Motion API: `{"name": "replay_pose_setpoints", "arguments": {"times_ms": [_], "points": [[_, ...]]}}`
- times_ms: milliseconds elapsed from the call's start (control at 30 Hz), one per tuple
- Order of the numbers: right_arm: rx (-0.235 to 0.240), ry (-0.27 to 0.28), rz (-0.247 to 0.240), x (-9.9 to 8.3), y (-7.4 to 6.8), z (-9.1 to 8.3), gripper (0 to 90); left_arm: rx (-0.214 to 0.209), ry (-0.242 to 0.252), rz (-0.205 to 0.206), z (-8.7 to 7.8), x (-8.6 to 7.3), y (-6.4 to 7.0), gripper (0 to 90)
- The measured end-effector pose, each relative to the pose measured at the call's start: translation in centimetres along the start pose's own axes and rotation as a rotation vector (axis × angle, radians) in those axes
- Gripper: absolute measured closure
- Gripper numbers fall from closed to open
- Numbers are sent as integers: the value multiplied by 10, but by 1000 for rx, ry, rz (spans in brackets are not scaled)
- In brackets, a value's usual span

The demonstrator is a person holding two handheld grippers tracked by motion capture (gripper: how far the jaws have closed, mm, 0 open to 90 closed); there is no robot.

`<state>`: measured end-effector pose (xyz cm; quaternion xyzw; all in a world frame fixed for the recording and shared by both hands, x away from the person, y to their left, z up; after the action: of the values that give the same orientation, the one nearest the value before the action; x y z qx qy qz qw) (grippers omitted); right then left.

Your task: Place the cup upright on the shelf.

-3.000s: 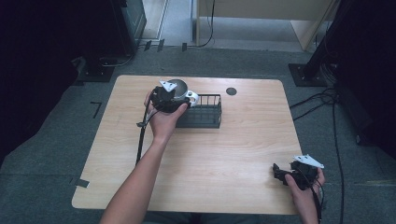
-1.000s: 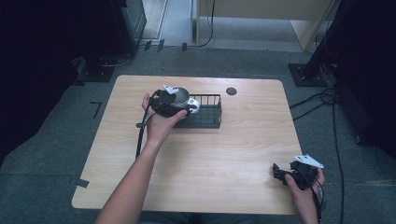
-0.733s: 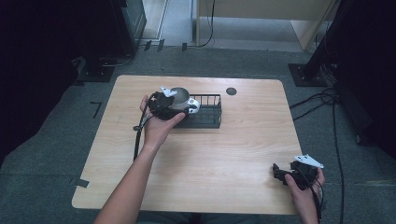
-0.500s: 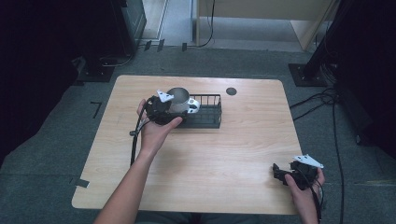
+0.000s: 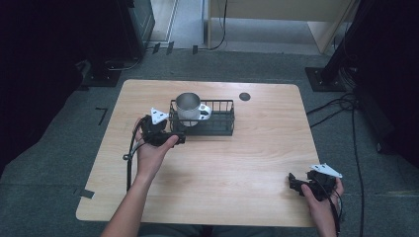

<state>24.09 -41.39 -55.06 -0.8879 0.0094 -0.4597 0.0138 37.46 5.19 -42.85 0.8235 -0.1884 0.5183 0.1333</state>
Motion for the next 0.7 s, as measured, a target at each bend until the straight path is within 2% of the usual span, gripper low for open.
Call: {"name": "replay_pose_setpoints", "arguments": {"times_ms": [433,700], "points": [[0,0,0,0,0,0,0,-7,26,-74,-28,-36,-17,0],[-1,-1,-2,0,0,0,0,25,18,-97,-46,-63,-35,0]]}}
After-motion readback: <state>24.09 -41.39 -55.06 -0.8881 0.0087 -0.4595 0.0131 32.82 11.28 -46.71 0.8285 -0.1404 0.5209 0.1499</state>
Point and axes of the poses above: each handheld gripper's, and its own axes: z roughly forward along the jaws, x roughly out of its top, y roughly to its right, the point moved 3 cm from there along z, roughly forward along the jaws, and after that the axes turned 9 degrees about y, right-handed, at the moved point
